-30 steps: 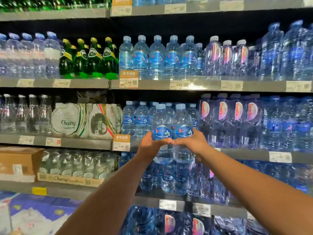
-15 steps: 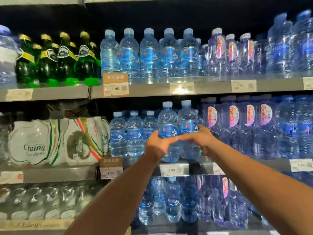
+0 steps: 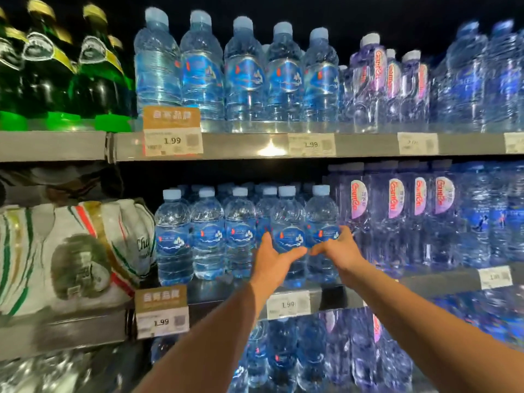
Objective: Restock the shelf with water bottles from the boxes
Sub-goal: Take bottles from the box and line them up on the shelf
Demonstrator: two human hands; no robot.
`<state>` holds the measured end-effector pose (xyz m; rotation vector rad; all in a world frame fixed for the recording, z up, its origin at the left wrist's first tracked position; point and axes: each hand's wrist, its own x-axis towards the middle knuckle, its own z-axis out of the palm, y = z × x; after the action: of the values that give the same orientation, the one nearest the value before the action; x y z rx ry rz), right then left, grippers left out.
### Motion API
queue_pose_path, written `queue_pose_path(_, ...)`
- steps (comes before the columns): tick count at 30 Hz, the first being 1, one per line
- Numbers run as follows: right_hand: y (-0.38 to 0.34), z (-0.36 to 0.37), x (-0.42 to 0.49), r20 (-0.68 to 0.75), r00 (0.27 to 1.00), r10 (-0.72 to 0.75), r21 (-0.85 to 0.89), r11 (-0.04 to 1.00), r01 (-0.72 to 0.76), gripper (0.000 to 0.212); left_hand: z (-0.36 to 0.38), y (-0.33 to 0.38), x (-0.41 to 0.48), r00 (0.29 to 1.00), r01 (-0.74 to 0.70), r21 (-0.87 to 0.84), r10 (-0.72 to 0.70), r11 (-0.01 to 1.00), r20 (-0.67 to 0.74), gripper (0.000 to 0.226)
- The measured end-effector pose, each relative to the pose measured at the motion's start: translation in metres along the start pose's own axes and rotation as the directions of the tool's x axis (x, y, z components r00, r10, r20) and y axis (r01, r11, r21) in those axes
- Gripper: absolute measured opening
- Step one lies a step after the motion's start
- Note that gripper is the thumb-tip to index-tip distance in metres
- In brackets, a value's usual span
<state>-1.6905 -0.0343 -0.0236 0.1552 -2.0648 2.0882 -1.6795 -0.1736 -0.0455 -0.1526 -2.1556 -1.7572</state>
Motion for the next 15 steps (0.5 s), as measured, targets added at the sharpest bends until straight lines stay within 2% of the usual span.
queue_pose_path(1,0.002,-0.002,-0.002,-0.012,1.0,-0.001,-0.028,1.0,0.001,0.086,-0.001,-0.001,0.001,1.0,0.017,0.016,-0.017,1.0,0.021,0.085)
queue_pose_path(3,0.01,-0.006,0.0,-0.017,0.999,-0.035,-0.057,0.998,0.034,0.065,-0.003,-0.005,0.003,0.999,0.015,0.03,-0.016,0.999,0.033,0.092)
queue_pose_path(5,0.012,-0.008,-0.001,-0.024,0.996,-0.085,-0.115,0.99,0.082,0.055,-0.003,-0.006,0.0,1.0,0.004,0.034,-0.005,0.999,0.021,0.099)
queue_pose_path(7,0.015,-0.006,-0.002,-0.072,0.987,-0.14,-0.205,0.971,0.123,0.047,0.0,-0.006,-0.002,1.0,-0.001,0.084,0.002,0.996,-0.011,0.088)
queue_pose_path(10,0.023,-0.001,-0.006,-0.189,0.954,-0.233,-0.323,0.932,0.163,0.047,0.0,-0.006,-0.006,0.993,-0.053,0.267,0.079,0.962,-0.086,0.061)
queue_pose_path(15,0.026,0.004,-0.018,-0.268,0.929,-0.254,-0.424,0.897,0.123,0.053,-0.001,-0.008,-0.005,0.992,-0.005,0.294,0.042,0.956,-0.12,0.068)
